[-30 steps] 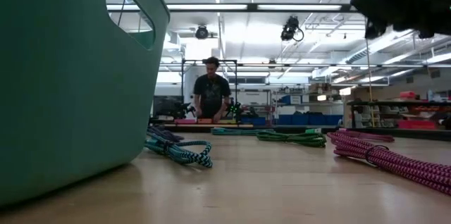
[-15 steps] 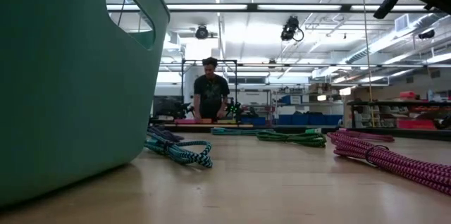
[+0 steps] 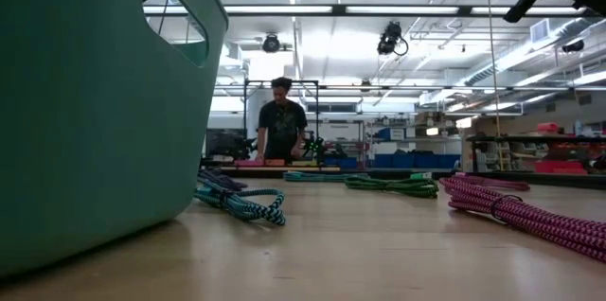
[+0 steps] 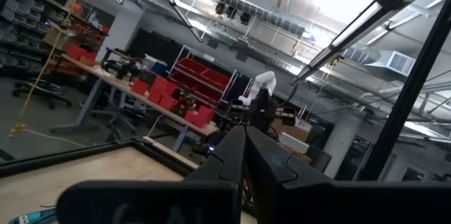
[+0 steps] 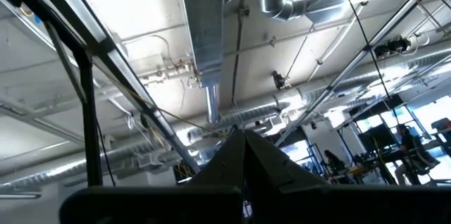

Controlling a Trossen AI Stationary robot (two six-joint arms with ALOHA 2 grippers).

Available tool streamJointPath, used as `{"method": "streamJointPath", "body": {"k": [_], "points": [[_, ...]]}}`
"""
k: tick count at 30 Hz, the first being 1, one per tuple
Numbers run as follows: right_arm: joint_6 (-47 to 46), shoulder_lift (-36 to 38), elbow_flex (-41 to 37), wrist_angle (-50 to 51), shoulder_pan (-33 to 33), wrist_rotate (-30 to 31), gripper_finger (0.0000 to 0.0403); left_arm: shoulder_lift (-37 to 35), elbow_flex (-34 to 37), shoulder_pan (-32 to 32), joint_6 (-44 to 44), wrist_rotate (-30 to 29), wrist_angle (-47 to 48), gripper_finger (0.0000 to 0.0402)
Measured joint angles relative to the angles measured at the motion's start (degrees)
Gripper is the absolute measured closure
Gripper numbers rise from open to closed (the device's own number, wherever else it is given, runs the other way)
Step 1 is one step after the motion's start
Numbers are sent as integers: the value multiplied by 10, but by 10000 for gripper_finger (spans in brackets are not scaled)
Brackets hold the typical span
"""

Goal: Pick and place USB-C Cables
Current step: Put the top pink charger cable into the green bin

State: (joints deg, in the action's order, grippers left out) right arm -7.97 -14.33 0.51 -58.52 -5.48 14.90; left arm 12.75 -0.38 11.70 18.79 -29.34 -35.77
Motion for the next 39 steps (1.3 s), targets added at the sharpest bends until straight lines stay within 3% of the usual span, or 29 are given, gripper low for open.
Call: {"method": "streamJointPath", "body": {"k": [18, 22, 25, 29, 34, 39], "points": [[-56, 0, 0, -10, 0, 0, 391, 0, 0, 0, -15, 0, 13, 381], [-55, 0, 4, 18, 0, 39, 391, 0, 0, 0, -12, 0, 13, 381], [-70, 0, 33, 126, 0, 101, 392, 0, 0, 0, 0, 0, 13, 381], [-152, -4, 106, 387, 0, 176, 392, 0, 0, 0, 1, 0, 13, 381], [-264, -43, 221, 679, 0, 187, 392, 0, 0, 0, 1, 0, 13, 381], [-329, -111, 333, 888, 0, 186, 392, 0, 0, 0, 1, 0, 13, 381]]}}
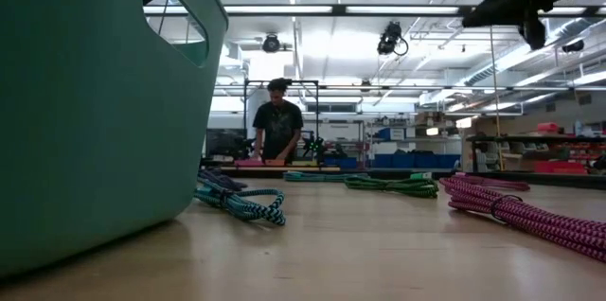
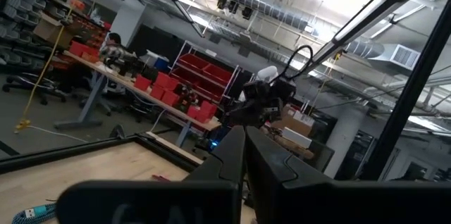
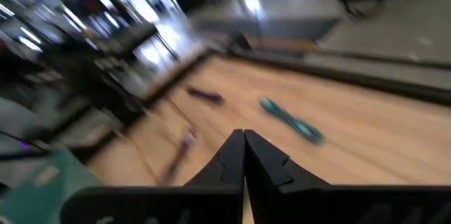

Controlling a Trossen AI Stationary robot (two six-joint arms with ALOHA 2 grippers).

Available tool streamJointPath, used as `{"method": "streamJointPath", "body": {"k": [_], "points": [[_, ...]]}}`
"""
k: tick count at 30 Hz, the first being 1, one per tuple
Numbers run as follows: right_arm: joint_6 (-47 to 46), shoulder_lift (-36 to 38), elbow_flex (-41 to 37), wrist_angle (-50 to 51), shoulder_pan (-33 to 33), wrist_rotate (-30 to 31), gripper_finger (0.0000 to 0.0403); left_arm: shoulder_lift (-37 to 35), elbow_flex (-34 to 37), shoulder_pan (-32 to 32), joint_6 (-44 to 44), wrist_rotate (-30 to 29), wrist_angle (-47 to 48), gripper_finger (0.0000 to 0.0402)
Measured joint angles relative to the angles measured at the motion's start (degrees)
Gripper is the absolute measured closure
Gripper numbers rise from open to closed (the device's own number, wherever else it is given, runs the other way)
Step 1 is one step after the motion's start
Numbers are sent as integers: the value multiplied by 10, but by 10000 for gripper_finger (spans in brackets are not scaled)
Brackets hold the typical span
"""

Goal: Pick and place USB-C Cables
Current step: Put the top pink charger cable into the green bin

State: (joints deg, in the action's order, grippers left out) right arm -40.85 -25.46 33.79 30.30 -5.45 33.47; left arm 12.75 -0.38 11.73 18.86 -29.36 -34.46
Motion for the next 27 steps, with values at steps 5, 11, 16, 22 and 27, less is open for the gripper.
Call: {"method": "streamJointPath", "body": {"k": [5, 11, 16, 22, 27], "points": [[-89, -96, 77, 189, 1, -21, 392, 0, 0, 0, 0, 0, 0, 381], [-148, -213, 90, 278, 1, -116, 381, 0, 0, 0, -1, 0, 0, 381], [-160, -288, 90, 278, 9, -174, 330, 0, 0, 0, -1, 0, 0, 381], [-175, -349, 90, 276, 36, -186, 254, 0, 0, 0, -1, 0, 0, 381], [-164, -390, 90, 274, 72, -200, 219, 0, 0, 0, -1, 0, 0, 381]]}}
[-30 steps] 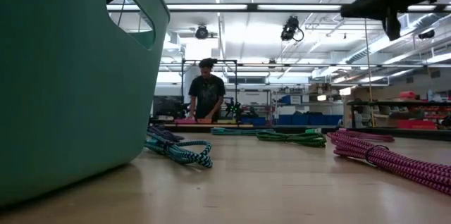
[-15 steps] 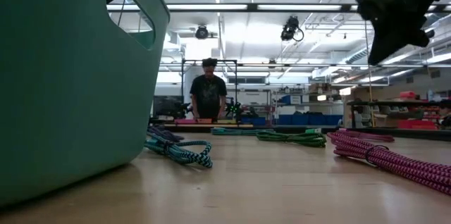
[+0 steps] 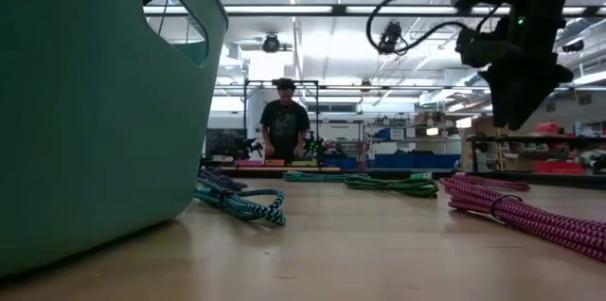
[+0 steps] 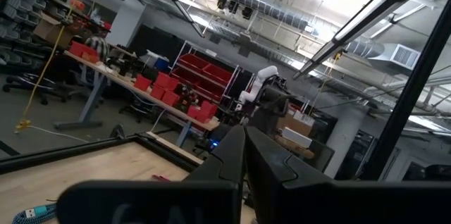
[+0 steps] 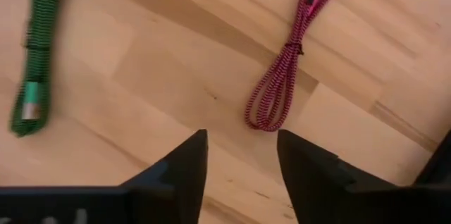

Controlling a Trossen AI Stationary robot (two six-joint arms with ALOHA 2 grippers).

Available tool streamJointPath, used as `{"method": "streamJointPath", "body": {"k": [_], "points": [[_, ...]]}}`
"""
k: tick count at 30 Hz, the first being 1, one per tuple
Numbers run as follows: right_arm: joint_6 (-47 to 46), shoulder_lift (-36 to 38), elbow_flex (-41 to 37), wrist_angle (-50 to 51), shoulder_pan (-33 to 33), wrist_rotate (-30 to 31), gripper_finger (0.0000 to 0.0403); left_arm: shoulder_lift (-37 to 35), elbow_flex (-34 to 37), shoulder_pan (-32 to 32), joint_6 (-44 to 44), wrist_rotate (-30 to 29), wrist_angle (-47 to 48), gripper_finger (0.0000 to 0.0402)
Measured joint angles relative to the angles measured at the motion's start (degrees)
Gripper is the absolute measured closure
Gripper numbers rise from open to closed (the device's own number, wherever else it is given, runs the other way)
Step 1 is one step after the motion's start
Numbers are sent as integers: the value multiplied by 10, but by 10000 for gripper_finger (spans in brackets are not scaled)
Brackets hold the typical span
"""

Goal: Pick and place USB-C Cables
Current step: Put the top pink charger cable into the green bin

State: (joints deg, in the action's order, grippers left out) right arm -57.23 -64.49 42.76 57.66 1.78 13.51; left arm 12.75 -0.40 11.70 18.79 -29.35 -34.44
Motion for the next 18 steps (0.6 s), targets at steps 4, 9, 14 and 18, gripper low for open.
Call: {"method": "streamJointPath", "body": {"k": [4, 9, 14, 18], "points": [[25, -33, 0, -2, 33, -15, 205, 0, 0, 0, 0, 0, 0, 381], [72, -72, 0, -25, 69, -21, 196, 0, 0, 0, 0, 0, 0, 381], [110, -113, 0, -78, 101, -40, 194, 0, 0, 0, 1, 0, 0, 381], [135, -147, 0, -88, 124, -41, 194, 0, 0, 0, 1, 0, 0, 381]]}}
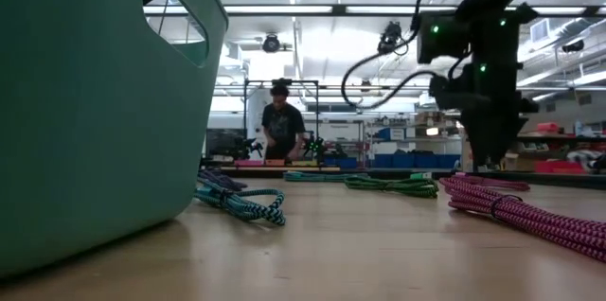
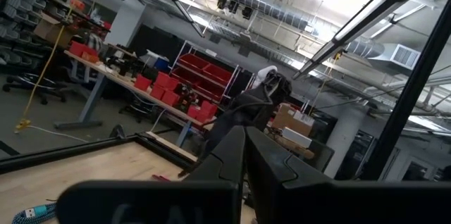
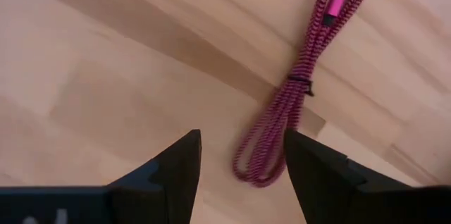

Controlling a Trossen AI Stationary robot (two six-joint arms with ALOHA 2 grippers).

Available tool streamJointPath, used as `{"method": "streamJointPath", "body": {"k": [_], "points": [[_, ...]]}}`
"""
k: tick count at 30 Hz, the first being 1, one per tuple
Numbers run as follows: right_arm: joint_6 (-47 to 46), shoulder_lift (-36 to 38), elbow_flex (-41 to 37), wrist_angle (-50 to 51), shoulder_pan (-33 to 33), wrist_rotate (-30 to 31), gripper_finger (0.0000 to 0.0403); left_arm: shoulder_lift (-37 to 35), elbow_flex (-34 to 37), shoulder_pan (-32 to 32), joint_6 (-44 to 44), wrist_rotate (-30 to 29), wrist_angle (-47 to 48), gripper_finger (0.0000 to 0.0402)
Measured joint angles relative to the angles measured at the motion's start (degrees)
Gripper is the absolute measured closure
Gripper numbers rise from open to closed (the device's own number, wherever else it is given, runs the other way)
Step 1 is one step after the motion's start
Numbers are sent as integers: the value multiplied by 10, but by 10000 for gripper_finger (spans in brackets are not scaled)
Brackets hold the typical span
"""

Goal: Pick and place USB-C Cables
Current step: Put the top pink charger cable into the green bin

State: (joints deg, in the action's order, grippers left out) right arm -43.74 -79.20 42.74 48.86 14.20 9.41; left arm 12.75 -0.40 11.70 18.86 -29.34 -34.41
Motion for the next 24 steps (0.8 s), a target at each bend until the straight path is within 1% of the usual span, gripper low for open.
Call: {"method": "streamJointPath", "body": {"k": [5, 9, 16, 19, 21, 22, 24], "points": [[23, -30, 0, 8, 30, 2, 194, 0, 0, 1, 0, 0, 0, 381], [35, -52, 0, -10, 47, -6, 194, 0, 0, 1, 0, 0, 1, 381], [69, -104, 2, -38, 73, -34, 194, 0, 0, 1, 0, 0, 5, 381], [79, -112, 3, -39, 78, -47, 198, 0, 0, 1, 0, 0, 6, 381], [79, -109, 2, -42, 80, -53, 216, 0, 0, 1, 0, 0, 6, 381], [79, -104, 1, -45, 82, -59, 232, 0, 0, 1, 0, 0, 6, 381], [78, -94, 0, -48, 85, -64, 282, 0, 0, 1, 0, 0, 6, 381]]}}
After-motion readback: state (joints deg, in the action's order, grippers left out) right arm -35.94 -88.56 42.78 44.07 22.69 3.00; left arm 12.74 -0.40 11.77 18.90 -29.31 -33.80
